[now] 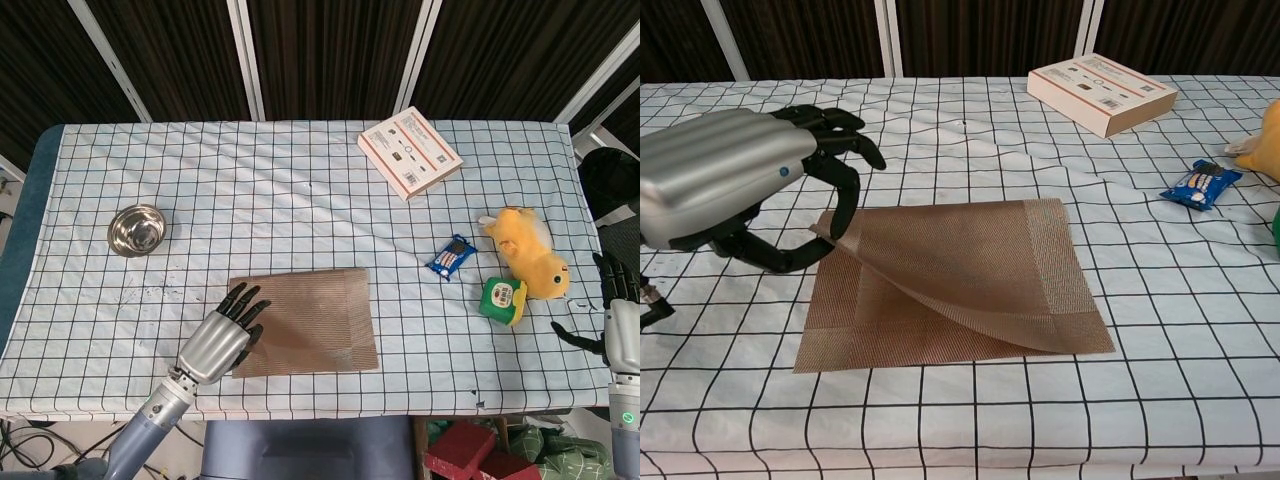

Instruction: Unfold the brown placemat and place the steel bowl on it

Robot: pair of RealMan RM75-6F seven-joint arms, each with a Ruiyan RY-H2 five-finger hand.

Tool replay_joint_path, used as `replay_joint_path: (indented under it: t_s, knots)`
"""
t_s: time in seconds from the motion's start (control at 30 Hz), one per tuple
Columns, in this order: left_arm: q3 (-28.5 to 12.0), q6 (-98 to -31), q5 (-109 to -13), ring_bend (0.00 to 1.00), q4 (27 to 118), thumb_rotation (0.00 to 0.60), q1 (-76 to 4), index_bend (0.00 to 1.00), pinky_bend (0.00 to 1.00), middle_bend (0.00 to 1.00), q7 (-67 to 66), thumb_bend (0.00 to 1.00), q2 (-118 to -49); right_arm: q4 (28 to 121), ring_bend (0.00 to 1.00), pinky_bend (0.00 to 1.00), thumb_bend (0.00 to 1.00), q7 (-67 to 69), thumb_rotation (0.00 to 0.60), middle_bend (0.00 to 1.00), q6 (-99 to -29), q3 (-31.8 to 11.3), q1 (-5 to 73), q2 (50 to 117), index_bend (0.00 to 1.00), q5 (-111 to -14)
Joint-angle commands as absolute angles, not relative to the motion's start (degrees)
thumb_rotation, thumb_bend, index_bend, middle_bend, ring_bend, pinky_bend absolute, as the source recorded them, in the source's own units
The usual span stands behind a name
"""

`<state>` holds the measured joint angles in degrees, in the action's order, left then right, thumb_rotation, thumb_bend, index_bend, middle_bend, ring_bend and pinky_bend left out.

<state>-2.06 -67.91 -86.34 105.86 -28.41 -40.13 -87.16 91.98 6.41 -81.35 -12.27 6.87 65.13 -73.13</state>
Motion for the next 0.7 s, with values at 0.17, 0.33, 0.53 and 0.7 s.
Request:
replay_joint_path:
  t_s: [0.17, 0.33, 0.53, 0.7]
  knots:
    - [-12.14, -66.40, -71.07, 0.01, 104.27, 0.600, -30.82, 0.60, 0.08, 0.19, -37.79, 0.44, -91.26, 91.84, 0.00, 0.16, 0.02, 6.14, 0.600, 0.00, -80.99, -12.22, 7.05, 65.31, 0.00, -72.92]
    - [-19.30, -66.82, -60.94, 0.01, 101.33, 0.600, -33.38, 0.60, 0.08, 0.19, -36.06, 0.44, -94.94, 91.95, 0.00, 0.16, 0.02, 6.09, 0.600, 0.00, -80.48, -12.41, 7.10, 65.23, 0.00, -72.07]
    - [-26.93, -66.65, -52.51, 0.01, 96.21, 0.600, -37.75, 0.60, 0.08, 0.19, -34.70, 0.44, -98.05, 92.21, 0.00, 0.16, 0.02, 5.96, 0.600, 0.00, -79.88, -12.41, 7.20, 65.07, 0.00, -71.52]
    - [-33.21, -65.94, -45.52, 0.01, 90.06, 0.600, -43.00, 0.59, 0.08, 0.19, -34.59, 0.44, -100.31, 92.37, 0.00, 0.16, 0.02, 5.61, 0.600, 0.00, -79.78, -12.40, 7.21, 65.03, 0.00, -71.29]
